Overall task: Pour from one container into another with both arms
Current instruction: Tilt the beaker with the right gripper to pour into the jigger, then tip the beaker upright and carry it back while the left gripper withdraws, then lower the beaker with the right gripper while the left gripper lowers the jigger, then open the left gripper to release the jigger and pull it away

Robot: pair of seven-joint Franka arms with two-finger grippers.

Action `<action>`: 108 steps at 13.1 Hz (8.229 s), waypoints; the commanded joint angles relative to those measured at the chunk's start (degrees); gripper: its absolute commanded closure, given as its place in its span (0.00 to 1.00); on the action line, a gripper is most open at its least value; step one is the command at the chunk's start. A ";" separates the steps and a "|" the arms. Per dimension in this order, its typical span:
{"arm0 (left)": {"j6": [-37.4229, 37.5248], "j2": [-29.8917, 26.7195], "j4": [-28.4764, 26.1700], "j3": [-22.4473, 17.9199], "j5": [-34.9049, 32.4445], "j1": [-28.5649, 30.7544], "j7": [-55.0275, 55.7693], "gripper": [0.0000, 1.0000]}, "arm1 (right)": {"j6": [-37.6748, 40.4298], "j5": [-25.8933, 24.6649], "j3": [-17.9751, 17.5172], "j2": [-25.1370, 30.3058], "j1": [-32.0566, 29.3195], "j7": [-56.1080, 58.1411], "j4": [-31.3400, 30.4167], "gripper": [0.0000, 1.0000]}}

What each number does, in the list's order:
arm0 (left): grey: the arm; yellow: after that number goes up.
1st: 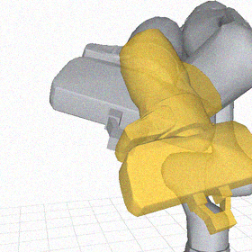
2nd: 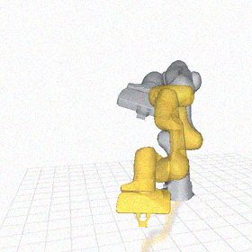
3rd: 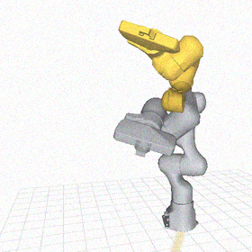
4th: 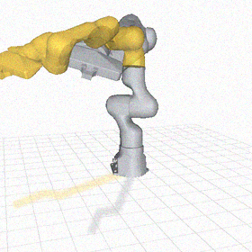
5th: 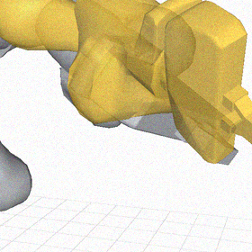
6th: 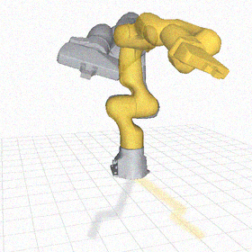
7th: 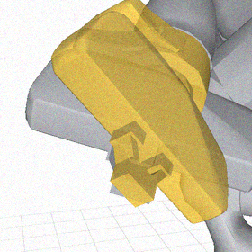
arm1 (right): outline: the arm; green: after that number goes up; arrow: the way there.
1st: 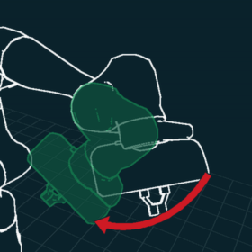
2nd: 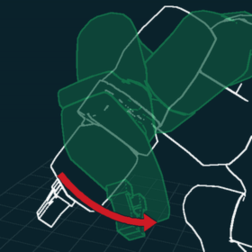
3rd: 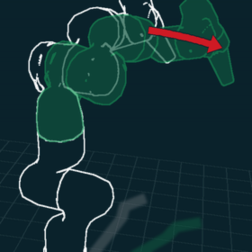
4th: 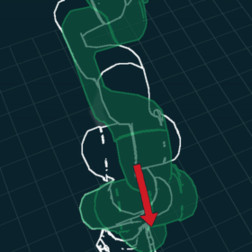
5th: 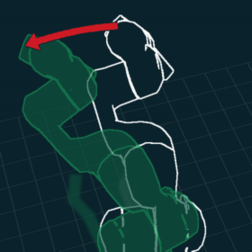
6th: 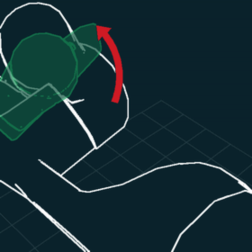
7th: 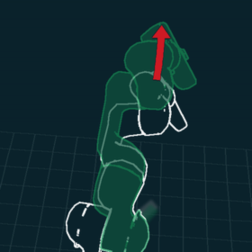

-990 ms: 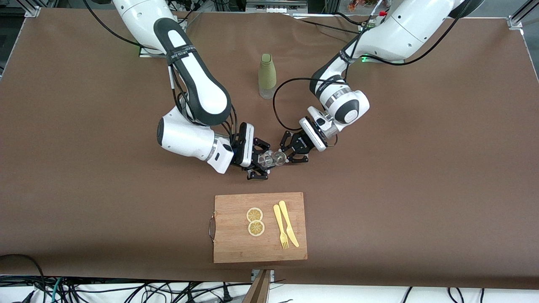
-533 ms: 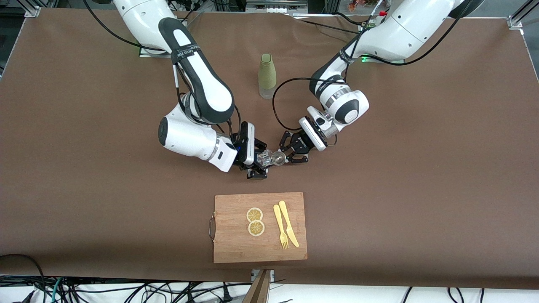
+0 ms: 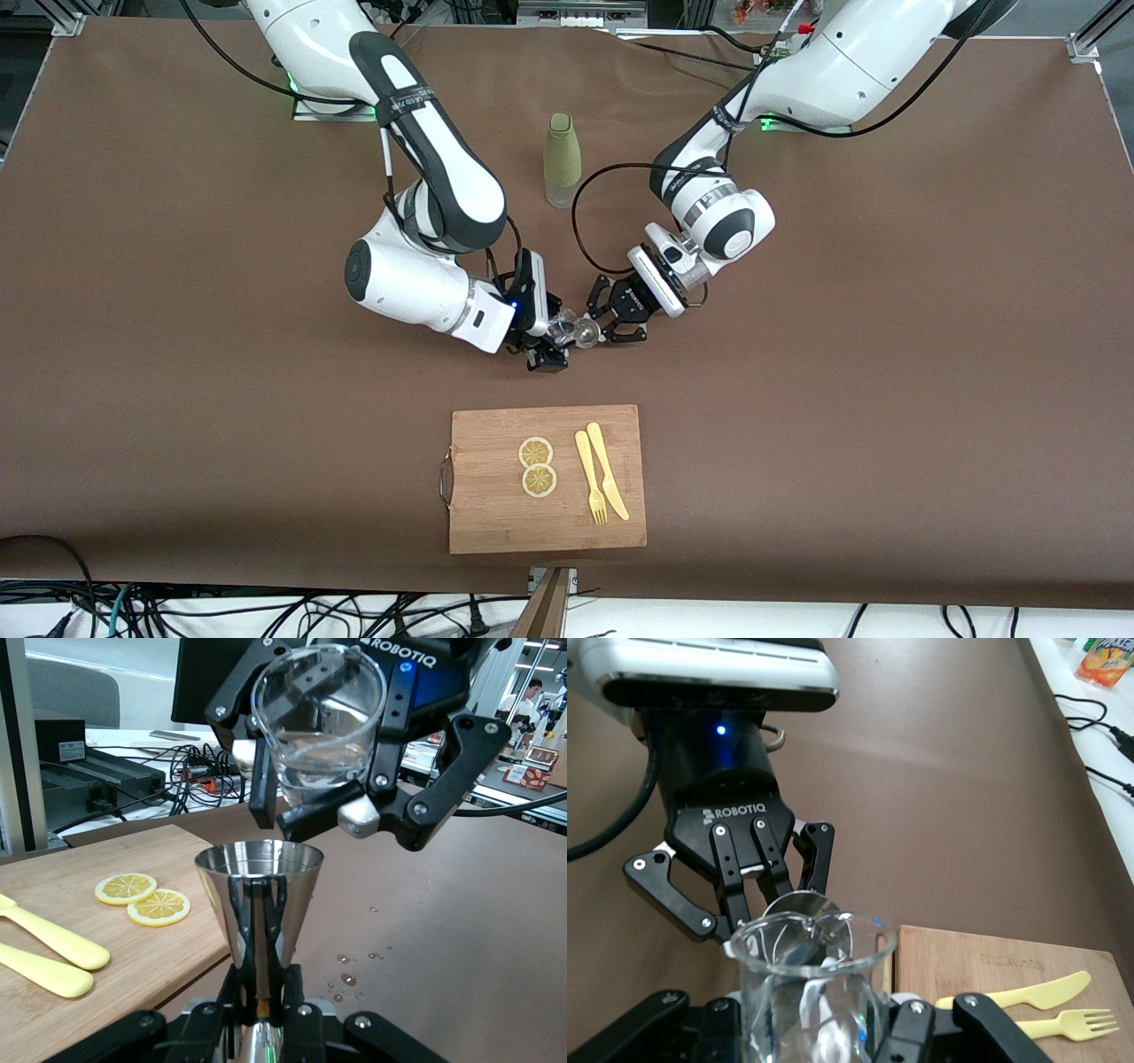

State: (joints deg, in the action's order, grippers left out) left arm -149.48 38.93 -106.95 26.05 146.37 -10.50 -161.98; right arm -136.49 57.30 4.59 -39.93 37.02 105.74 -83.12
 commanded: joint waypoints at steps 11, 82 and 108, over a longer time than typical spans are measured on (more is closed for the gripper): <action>1.56 0.01 0.07 0.50 10.78 0.40 -22.33 1.00 | -2.20 -8.96 0.94 1.34 1.74 -2.21 -0.46 0.88; 65.02 8.53 -2.30 -23.94 -102.34 43.37 -7.55 1.00 | 44.92 -20.44 16.06 19.23 -37.66 -15.76 -7.73 0.00; 64.93 -32.05 5.61 -32.82 -130.18 28.01 78.23 0.00 | 47.17 -59.06 4.72 41.86 -30.95 -104.60 -14.26 0.00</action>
State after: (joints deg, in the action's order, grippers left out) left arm -84.41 11.54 -99.53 -6.36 19.36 20.94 -95.80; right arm -92.52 -1.49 9.17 2.01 5.61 2.07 -98.72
